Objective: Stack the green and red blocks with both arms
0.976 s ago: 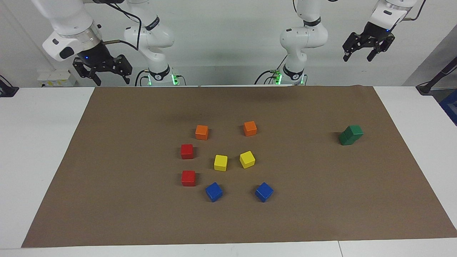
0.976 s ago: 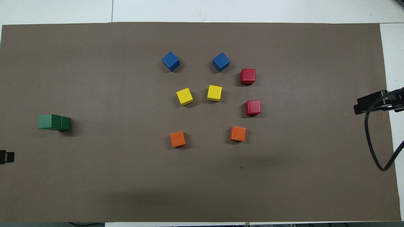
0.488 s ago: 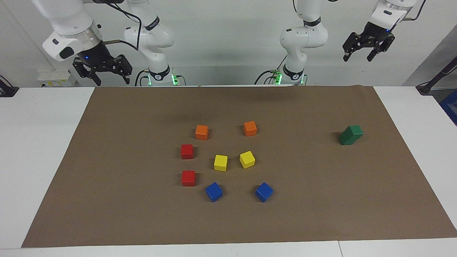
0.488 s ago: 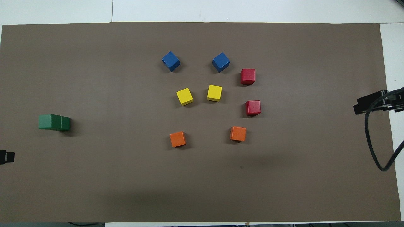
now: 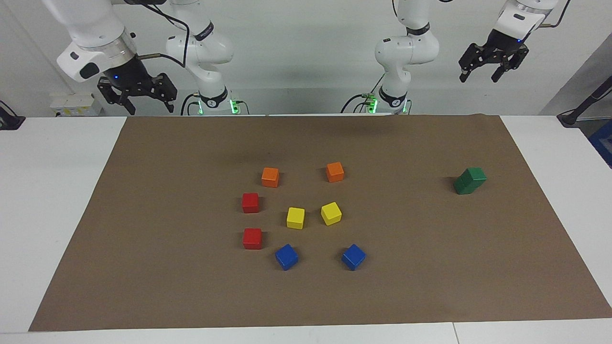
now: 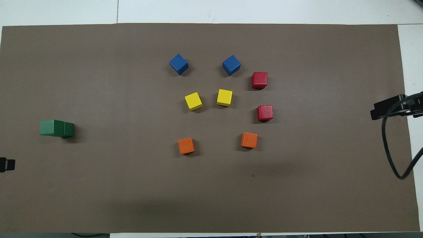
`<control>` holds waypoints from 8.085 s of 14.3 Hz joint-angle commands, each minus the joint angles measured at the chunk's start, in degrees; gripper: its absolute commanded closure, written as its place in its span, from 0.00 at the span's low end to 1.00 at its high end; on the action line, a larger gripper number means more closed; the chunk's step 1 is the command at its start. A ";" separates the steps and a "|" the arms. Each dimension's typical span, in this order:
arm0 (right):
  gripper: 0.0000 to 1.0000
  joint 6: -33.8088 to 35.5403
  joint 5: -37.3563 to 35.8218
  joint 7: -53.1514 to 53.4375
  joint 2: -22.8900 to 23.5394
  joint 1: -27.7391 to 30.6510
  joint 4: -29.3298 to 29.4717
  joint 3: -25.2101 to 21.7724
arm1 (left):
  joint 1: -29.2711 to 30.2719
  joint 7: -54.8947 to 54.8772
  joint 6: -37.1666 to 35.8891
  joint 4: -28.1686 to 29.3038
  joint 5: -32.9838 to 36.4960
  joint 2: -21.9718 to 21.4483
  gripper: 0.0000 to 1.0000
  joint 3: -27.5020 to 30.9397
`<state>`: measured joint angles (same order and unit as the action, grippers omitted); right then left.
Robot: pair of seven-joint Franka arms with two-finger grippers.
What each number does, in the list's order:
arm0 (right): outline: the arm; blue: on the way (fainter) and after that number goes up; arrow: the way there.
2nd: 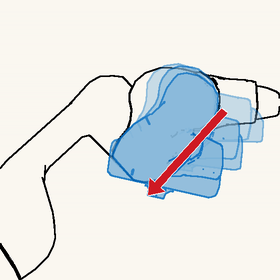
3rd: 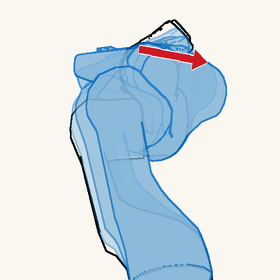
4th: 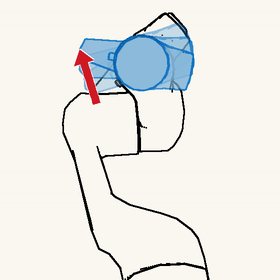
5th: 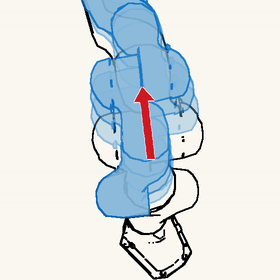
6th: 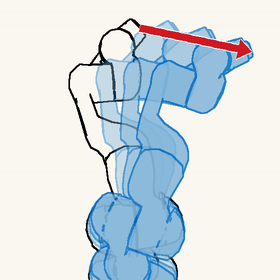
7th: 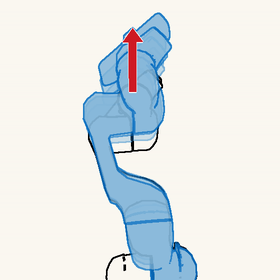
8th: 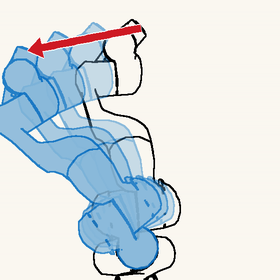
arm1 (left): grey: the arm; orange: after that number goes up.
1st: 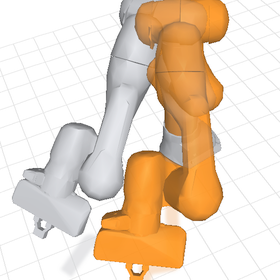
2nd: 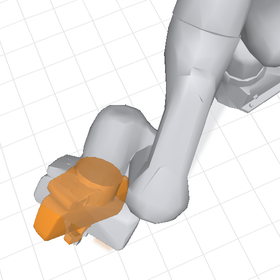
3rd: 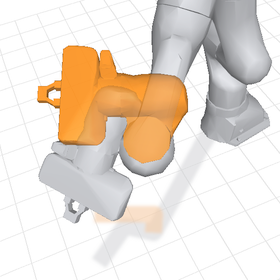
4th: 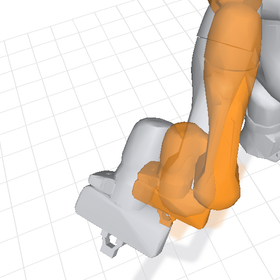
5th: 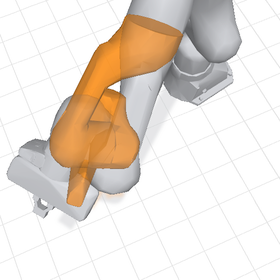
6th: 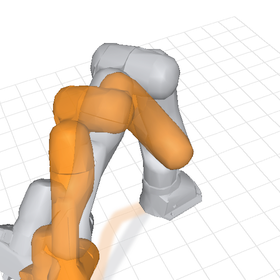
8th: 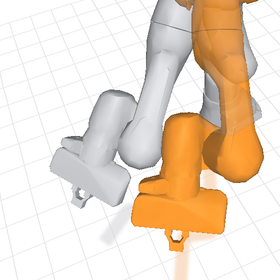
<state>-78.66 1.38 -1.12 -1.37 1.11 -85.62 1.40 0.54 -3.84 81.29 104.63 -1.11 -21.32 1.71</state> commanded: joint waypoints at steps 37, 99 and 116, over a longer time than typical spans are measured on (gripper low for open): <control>0.00 -0.62 0.73 -0.47 -0.82 0.38 -1.04 0.09 | 0.25 0.50 -0.61 0.48 0.58 -1.09 0.00 -0.30; 0.00 -18.03 9.33 11.22 -4.16 -4.46 -0.60 8.01 | 0.25 0.42 -0.61 0.48 0.58 -1.09 0.00 -0.30; 0.10 -18.20 13.99 16.24 -8.12 -4.10 -8.95 7.74 | 0.25 0.50 -0.61 0.48 0.58 -1.09 0.00 -0.30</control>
<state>-98.77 12.96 14.60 -8.88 -3.51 -94.88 9.19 0.54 -3.84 81.29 104.63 -1.11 -21.32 1.71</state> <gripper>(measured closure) 0.084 0.000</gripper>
